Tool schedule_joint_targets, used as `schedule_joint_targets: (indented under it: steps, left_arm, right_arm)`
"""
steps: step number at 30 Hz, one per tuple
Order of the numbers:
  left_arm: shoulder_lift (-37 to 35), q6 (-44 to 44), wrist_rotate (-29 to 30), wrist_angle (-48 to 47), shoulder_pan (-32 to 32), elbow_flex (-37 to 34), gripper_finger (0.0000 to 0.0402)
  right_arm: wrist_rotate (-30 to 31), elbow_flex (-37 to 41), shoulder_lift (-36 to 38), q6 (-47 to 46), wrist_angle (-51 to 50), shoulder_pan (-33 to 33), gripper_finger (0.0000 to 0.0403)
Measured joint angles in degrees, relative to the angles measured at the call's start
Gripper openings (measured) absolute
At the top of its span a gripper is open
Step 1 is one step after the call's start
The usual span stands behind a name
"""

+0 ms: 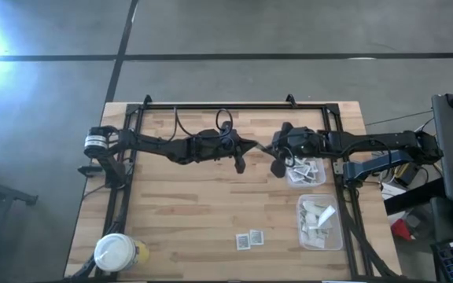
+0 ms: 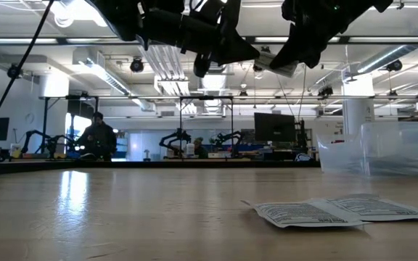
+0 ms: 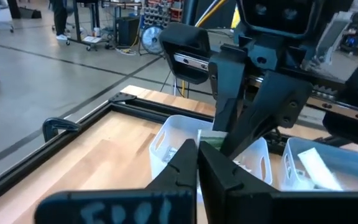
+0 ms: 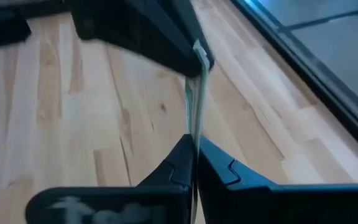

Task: Pick & Place First Aid Supplies
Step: Put the bandage pack into the bottom bin

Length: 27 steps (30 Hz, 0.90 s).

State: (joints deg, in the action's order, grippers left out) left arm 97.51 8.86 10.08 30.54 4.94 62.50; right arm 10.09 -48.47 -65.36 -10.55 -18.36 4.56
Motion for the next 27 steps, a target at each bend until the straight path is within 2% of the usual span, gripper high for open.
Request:
schedule_joint_targets:
  steps: [4,9,15,21,27]
  left_arm:
    - [0.0,-2.0,0.4,-0.8,0.0,0.0,0.0035]
    - [0.0,-3.0,0.5,-2.6,0.2,0.0,0.0098]
    - [0.0,-3.1,0.5,-7.7,1.0,0.0,0.0155]
    - [0.0,-3.2,0.5,-10.9,1.5,0.0,0.0165]
    - [0.0,-4.4,0.3,-11.7,1.5,0.0,0.0165]
  right_arm:
    - [0.0,0.0,0.0,-0.8,-3.0,0.0,0.0008]
    - [-0.2,0.0,0.5,-2.4,-8.7,-0.1,0.0008]
    - [-6.1,-4.8,1.2,-7.3,-27.8,-0.9,0.0008]
    - [-14.4,-12.3,1.1,-12.9,-47.6,-4.2,0.0008]
    - [-21.1,-14.5,1.2,-21.1,-56.4,-11.2,0.0008]
